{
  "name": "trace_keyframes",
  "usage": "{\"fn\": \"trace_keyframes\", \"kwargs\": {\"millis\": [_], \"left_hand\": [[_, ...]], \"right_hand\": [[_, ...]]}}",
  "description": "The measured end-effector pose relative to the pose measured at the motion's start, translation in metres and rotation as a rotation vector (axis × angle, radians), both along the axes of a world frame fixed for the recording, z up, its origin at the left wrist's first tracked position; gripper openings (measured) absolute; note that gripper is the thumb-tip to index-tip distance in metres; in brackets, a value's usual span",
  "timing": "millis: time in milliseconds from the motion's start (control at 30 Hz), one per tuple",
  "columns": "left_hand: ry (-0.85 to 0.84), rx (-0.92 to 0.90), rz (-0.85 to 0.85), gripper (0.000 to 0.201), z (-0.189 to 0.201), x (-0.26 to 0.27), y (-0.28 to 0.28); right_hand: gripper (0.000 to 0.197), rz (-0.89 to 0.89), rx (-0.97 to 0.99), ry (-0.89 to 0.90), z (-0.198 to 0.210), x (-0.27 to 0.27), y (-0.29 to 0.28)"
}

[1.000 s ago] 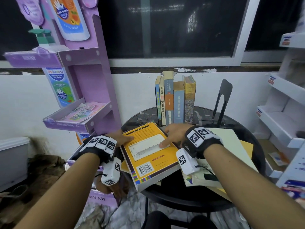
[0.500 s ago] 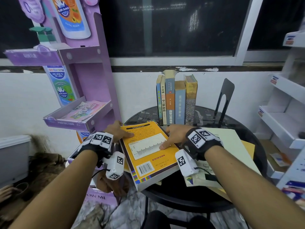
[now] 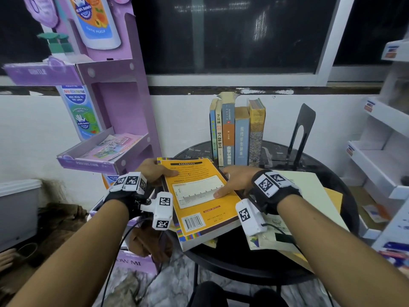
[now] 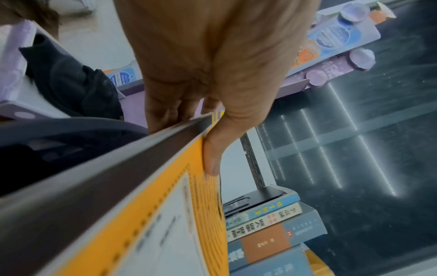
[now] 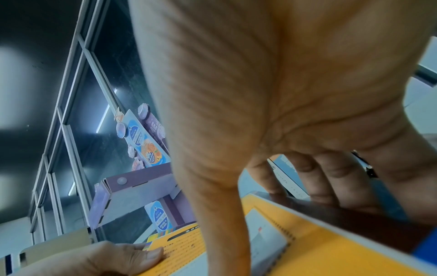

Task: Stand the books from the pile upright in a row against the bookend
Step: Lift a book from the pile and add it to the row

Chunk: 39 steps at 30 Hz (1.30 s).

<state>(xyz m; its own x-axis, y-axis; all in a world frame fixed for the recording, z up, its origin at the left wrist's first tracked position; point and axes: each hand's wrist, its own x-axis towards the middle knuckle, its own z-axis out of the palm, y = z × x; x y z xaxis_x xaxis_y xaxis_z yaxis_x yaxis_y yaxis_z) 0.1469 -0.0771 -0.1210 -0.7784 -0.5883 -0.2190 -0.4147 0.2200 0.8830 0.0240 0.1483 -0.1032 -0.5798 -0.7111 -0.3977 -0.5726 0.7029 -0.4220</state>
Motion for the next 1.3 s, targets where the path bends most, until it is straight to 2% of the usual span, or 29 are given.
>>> {"fn": "trace_keyframes", "kwargs": {"millis": [67,133,200,300,433,633,767,867,1000,1200,1300], "left_hand": [[0.052,0.015,0.015,0.027,0.003,-0.001,0.002],[0.102,0.008,0.031,0.03,0.008,-0.003,0.002],[0.165,0.018,0.053,0.037,0.014,-0.005,0.002],[0.26,0.073,0.092,0.051,0.024,-0.01,0.004],[0.434,0.169,0.161,0.041,0.041,-0.02,0.008],[0.717,0.296,0.206,0.04,0.065,-0.023,0.016],[0.88,0.357,0.107,0.047,0.074,-0.021,0.025],[0.964,0.328,-0.03,0.049,0.074,-0.017,0.026],[0.972,0.275,-0.176,0.045,0.071,-0.017,0.027],[0.908,0.25,-0.319,0.042,0.076,-0.015,0.021],[0.873,0.234,-0.327,0.041,0.078,-0.016,0.019]], "right_hand": [[0.08,-0.025,-0.01,0.004,0.0,-0.002,0.0],[0.082,-0.026,-0.045,0.005,0.003,-0.002,-0.001],[0.082,-0.033,-0.094,-0.009,0.008,-0.001,-0.001],[0.095,-0.037,-0.178,-0.008,0.017,0.0,0.001],[0.109,-0.063,-0.314,0.016,0.025,-0.003,0.0],[0.095,-0.12,-0.534,0.099,0.038,-0.001,0.002],[0.087,-0.15,-0.622,0.118,0.042,0.003,0.005],[0.08,-0.138,-0.687,0.149,0.044,0.005,0.01],[0.058,-0.148,-0.8,0.198,0.057,0.003,0.014],[0.057,-0.148,-0.962,0.177,0.076,0.003,0.017],[0.052,-0.097,-0.994,0.213,0.087,0.005,0.018]]}}
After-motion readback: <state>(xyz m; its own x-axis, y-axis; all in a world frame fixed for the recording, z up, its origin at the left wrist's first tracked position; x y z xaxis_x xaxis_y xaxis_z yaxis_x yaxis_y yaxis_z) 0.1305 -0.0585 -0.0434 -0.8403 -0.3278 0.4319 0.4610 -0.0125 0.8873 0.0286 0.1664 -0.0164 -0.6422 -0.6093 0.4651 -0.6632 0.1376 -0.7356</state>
